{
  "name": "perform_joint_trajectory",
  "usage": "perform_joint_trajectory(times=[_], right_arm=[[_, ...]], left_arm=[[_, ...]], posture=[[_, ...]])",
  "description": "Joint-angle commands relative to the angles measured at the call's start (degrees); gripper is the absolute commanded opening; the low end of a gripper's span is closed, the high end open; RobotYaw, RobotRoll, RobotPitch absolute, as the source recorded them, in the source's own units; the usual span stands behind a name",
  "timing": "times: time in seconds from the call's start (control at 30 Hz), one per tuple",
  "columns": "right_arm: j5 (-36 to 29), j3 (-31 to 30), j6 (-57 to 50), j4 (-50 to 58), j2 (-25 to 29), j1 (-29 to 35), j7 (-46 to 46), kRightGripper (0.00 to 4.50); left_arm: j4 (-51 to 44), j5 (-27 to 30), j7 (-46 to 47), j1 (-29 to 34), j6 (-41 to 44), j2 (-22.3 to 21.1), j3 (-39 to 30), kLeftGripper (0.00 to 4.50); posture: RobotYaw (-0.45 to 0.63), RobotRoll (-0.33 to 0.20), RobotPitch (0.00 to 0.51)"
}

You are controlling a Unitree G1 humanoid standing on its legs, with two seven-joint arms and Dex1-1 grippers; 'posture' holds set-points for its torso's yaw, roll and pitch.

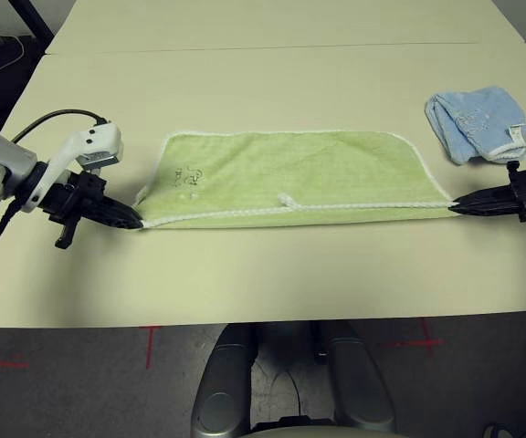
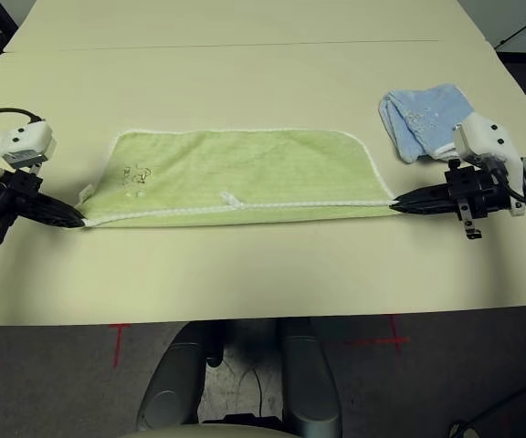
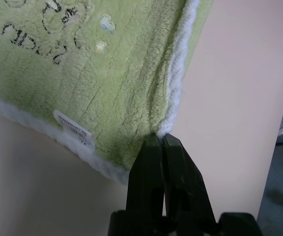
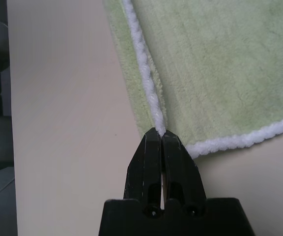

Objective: Fold the towel and set it aside.

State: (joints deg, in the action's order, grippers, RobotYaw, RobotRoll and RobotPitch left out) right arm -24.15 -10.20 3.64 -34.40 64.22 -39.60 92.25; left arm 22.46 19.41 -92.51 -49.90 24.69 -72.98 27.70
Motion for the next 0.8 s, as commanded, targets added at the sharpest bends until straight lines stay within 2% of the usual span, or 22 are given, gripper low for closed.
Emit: perform_joint_trajectory(times=[0.03,0.2,0.4,0.67,0.8], right_arm=[[3.8,1.8,1.8,-4.0,-0.4,-0.2,0.2,0.00],[5.6,1.9,3.2,-6.8,-1.6,-2.3,0.2,0.00],[7.5,4.9,1.7,-12.9,-5.2,-8.9,-2.1,0.00],[13.0,5.9,5.1,-20.2,-9.4,-15.3,-5.9,0.00],[17.9,4.8,9.1,-23.6,-12.3,-17.4,-12.1,0.00]], left_arm=[[0.0,-0.6,0.0,-0.2,2.5,-2.5,0.5,0.06],[0.4,0.2,0.0,-2.9,5.6,-0.7,-0.5,0.06],[6.7,-4.3,0.5,-8.8,5.2,6.0,-4.2,0.06],[20.1,-13.0,6.1,-16.2,-4.4,15.8,-7.7,0.06],[27.3,-16.4,10.4,-19.3,-9.8,20.5,-9.2,0.06]], posture=[[0.08,0.000,0.296],[0.08,0.000,0.296],[0.09,0.000,0.292],[0.08,0.000,0.288],[0.07,0.000,0.284]])
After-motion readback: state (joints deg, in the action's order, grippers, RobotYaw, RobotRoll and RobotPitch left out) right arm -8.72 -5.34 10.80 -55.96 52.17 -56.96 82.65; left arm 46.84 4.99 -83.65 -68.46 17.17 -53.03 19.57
